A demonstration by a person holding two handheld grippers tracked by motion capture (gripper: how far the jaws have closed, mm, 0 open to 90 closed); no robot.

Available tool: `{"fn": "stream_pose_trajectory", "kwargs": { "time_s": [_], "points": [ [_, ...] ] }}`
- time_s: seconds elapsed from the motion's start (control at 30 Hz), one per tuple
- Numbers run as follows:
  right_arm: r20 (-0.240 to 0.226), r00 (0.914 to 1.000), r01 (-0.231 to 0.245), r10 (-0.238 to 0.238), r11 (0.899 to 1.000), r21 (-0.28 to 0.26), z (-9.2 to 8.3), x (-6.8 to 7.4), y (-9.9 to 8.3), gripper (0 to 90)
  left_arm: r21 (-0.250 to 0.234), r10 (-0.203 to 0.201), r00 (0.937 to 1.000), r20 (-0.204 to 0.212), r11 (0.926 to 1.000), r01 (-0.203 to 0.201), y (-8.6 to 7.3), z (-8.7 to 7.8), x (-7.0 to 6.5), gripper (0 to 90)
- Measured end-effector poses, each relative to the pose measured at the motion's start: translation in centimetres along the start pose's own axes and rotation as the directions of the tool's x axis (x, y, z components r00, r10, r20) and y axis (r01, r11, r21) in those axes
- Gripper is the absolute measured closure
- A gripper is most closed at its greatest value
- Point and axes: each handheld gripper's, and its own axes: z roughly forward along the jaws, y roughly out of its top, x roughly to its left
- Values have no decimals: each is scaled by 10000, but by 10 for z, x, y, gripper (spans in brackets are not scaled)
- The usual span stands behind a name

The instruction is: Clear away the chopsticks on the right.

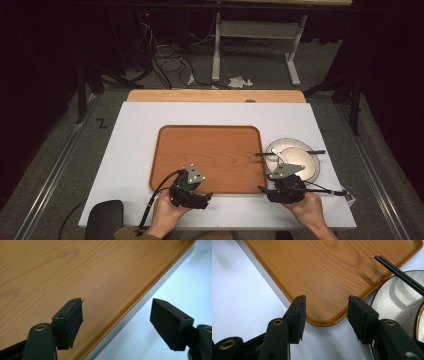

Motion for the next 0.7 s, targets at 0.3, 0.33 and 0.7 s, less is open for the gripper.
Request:
{"fn": "stream_pose_trajectory", "kwargs": {
  "time_s": [0.3,0.33,0.7],
  "points": [
    [-292,9996,-6,-8,9989,-470,-4,0,1,475,10,-72,10000,32,10000,72,0,-2,1,262],
    [-300,9995,-96,79,9984,-559,-5,0,2,469,38,-110,9999,38,9999,110,0,-3,2,261],
    [-401,9992,-65,38,9976,-688,-8,-2,3,446,-176,66,10000,-71,9998,-67,1,-6,-1,252]
  ]
}}
